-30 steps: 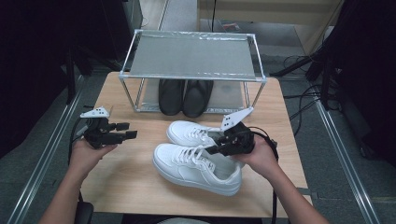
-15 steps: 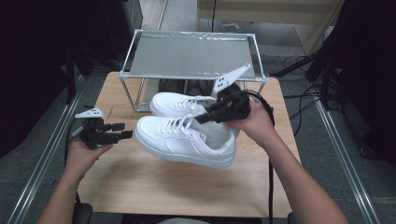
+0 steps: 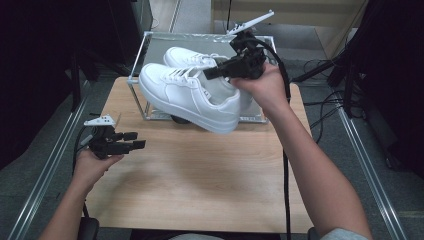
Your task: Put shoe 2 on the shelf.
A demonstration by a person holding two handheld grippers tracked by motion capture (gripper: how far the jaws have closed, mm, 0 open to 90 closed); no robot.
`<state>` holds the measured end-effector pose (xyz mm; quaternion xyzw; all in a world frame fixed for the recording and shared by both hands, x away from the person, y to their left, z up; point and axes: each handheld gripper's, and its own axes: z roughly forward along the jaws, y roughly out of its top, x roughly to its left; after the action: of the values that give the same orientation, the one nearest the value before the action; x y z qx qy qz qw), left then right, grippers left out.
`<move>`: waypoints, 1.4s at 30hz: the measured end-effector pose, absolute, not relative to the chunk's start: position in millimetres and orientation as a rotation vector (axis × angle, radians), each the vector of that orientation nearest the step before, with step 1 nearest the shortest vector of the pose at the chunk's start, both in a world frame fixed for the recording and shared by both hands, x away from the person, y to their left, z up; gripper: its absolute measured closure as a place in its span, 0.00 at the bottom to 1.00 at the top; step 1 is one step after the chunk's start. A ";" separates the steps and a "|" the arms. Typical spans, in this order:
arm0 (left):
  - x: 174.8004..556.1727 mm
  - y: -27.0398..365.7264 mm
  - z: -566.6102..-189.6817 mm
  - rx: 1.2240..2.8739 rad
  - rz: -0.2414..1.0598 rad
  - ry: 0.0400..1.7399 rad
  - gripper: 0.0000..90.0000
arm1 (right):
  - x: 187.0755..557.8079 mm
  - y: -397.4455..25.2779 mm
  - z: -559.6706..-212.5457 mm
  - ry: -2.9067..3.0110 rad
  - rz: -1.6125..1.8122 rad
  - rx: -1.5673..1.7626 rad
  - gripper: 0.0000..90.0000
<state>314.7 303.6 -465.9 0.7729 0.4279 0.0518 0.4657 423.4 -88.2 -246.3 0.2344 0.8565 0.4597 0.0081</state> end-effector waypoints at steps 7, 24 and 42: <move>315.7 297.7 -467.8 1.922 0.119 1.037 0.45 | 463.4 -78.9 -243.2 2.526 1.303 0.946 0.87; 315.3 272.9 -468.5 2.027 0.085 0.938 0.45 | 536.0 -41.7 -251.5 2.148 1.084 1.442 0.87; 314.7 264.7 -466.2 2.040 0.063 0.881 0.45 | 550.6 1.3 -271.4 1.813 0.956 1.747 0.86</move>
<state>314.7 264.7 -466.2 0.8227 0.3552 0.0254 0.4432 550.6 1.3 -271.4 0.6324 0.6563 0.3462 0.2225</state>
